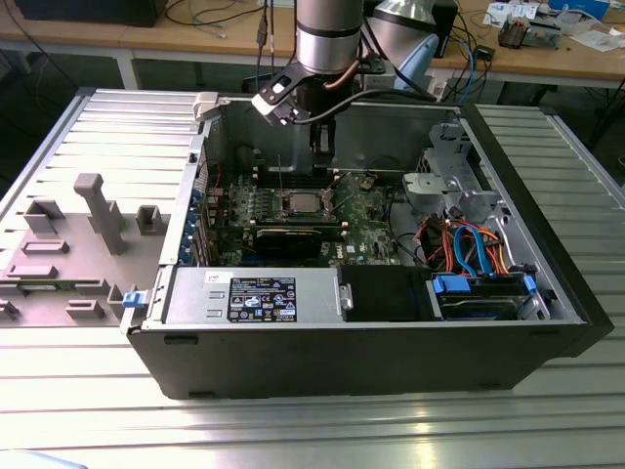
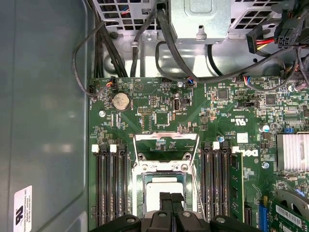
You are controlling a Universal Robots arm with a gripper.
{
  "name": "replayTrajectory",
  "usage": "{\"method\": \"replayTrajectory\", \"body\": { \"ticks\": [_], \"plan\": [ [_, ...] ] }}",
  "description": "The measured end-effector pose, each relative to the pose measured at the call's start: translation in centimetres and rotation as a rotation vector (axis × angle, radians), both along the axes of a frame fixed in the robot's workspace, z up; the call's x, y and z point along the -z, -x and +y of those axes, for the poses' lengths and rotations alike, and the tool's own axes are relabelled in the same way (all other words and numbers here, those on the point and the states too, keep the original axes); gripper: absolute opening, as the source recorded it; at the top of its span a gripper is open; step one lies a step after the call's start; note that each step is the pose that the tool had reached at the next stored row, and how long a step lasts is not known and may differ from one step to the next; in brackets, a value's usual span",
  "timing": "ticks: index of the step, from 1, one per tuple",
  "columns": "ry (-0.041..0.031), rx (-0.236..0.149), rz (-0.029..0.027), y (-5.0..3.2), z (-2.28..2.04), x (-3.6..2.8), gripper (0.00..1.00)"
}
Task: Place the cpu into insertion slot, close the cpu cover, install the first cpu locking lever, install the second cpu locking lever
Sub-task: 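Close the cpu cover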
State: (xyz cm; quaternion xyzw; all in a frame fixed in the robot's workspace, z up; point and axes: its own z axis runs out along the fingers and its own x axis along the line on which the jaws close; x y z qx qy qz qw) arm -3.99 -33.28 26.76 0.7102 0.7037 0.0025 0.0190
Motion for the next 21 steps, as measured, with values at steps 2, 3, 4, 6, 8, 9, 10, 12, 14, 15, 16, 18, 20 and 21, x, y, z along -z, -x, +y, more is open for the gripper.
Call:
{"method": "replayTrajectory", "body": {
  "ticks": [2,3,4,6,8,9,10,12,14,15,16,18,20,21],
  "plan": [
    [0.0000,0.000,0.0000,-0.01,0.00,0.00,0.11],
    [0.0000,0.000,0.0000,-0.01,0.00,0.00,0.11],
    [0.0000,0.000,0.0000,-0.01,0.00,0.00,0.11],
    [0.0000,0.000,-0.0001,-0.01,0.00,0.00,0.11],
    [0.0001,0.000,0.0001,-0.02,0.01,-0.10,0.11],
    [0.0000,0.000,0.0000,-0.01,0.00,-0.26,0.11],
    [0.0000,0.000,0.0000,-0.01,0.00,-0.40,0.11],
    [0.0000,0.000,0.0000,-0.01,0.00,-0.61,0.11],
    [0.0000,0.000,0.0000,-0.02,0.00,-0.96,0.11],
    [0.0000,0.000,0.0000,-0.01,0.00,-1.11,0.11],
    [0.0000,0.000,0.0000,-0.01,0.00,-1.17,0.11],
    [0.0000,0.000,0.0000,-0.01,0.00,-1.33,0.11],
    [-0.0001,0.000,-0.0001,-0.01,0.00,-1.48,0.11],
    [-0.0002,0.000,0.0000,-0.01,0.00,-1.48,0.11]
  ]
}}
